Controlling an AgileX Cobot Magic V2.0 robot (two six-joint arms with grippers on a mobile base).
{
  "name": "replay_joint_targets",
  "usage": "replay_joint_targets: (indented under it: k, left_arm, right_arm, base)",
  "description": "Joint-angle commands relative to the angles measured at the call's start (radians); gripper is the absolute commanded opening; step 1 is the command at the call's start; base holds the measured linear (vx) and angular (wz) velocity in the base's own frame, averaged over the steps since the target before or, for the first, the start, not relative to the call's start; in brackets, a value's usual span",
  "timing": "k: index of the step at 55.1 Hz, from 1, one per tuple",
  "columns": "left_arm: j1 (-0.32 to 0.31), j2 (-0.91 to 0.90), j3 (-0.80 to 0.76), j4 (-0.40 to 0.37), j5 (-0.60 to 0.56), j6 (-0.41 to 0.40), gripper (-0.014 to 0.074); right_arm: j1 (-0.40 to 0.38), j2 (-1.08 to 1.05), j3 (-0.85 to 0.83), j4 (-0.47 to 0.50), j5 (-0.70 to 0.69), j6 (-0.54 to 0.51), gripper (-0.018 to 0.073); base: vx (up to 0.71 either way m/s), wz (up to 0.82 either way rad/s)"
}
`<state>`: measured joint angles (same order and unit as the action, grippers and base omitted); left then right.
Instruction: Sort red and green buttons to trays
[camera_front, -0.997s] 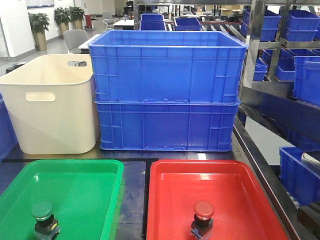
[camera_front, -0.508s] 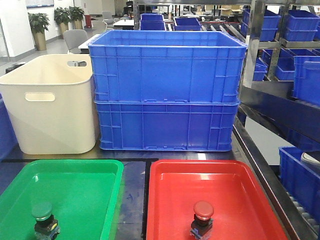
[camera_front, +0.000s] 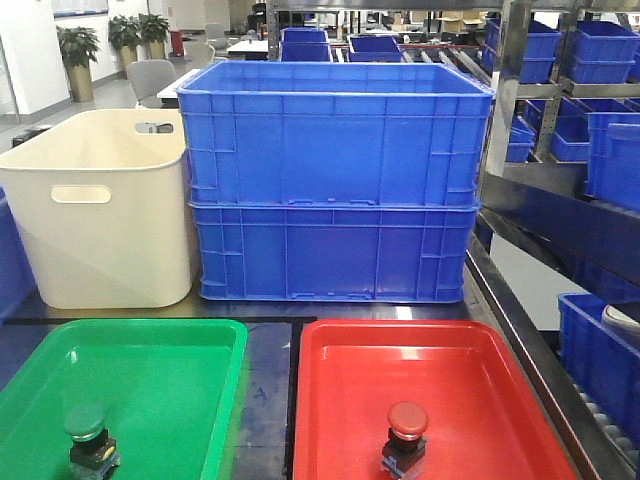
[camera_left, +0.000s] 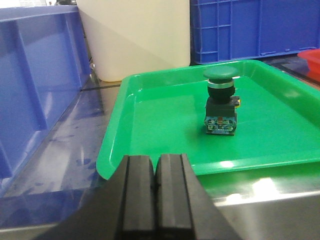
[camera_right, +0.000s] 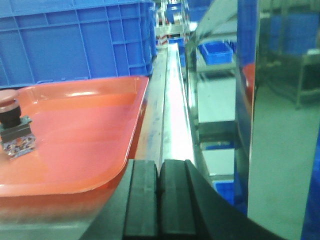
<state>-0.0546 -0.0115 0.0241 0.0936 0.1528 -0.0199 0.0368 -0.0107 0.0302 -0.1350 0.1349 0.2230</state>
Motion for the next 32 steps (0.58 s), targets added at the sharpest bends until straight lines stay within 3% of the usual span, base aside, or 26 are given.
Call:
replay_joint_targets:
  k: [1, 32]
  left_arm:
    - [0.004, -0.013, -0.023, -0.003, -0.083, -0.008, -0.0006]
    - [0.004, -0.013, -0.023, -0.003, -0.083, -0.008, -0.0006]
  right_arm:
    - [-0.007, -0.007, 0.008, -0.016, -0.092, -0.013, -0.0011]
    - [-0.007, -0.007, 0.008, -0.017, -0.092, -0.013, -0.0011]
  base:
    - [0.0, 0.0]
    - [0.0, 0.0]
